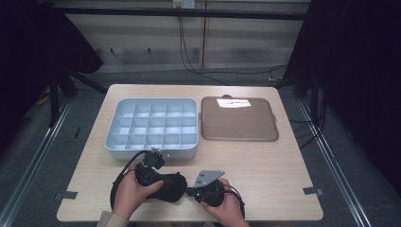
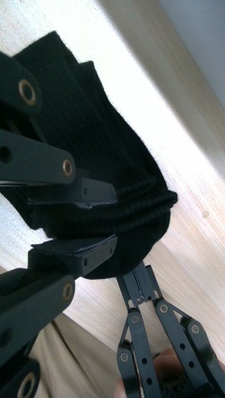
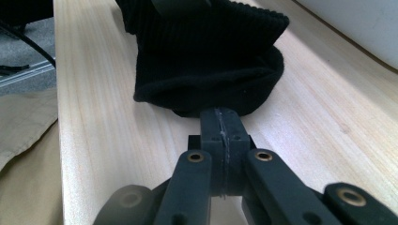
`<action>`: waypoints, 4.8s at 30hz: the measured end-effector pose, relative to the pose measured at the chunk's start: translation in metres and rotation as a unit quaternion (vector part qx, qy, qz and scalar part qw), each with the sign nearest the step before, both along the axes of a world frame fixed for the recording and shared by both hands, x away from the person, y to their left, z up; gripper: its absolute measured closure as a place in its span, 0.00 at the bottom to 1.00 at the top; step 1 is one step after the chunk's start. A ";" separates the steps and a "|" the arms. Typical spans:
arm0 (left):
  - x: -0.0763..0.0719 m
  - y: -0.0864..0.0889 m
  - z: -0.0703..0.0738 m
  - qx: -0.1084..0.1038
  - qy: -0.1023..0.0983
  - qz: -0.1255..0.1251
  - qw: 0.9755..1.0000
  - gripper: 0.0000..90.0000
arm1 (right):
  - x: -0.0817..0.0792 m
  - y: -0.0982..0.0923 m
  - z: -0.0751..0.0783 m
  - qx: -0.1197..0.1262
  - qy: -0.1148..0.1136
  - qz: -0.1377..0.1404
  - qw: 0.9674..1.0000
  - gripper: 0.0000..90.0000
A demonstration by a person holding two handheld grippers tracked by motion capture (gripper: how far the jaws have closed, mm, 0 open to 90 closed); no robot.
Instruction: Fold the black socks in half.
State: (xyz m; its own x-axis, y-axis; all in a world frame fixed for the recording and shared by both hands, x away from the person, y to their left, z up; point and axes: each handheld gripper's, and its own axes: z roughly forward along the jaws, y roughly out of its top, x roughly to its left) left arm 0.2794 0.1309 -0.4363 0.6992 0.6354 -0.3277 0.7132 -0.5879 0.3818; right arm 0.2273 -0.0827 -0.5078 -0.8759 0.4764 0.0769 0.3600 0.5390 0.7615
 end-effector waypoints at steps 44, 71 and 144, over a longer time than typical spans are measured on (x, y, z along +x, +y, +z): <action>0.005 0.027 0.011 -0.007 -0.029 0.048 0.998 0.57 | 0.000 0.000 0.000 0.000 0.000 0.000 1.000 1.00; 0.007 0.052 0.002 0.005 -0.044 0.079 0.996 0.44 | 0.000 0.000 0.000 0.000 0.000 0.000 1.000 1.00; 0.002 0.072 -0.032 0.054 -0.027 0.108 0.992 0.48 | -0.002 0.001 0.000 -0.001 0.000 -0.001 1.000 1.00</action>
State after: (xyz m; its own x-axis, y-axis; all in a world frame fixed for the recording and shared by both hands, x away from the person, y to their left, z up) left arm 0.2811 0.2027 -0.4683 0.5576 0.8016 -0.2159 0.8073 -0.4630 0.3660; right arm 0.2257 -0.0818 -0.5077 -0.8745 0.4790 0.0760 0.3618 0.5398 0.7601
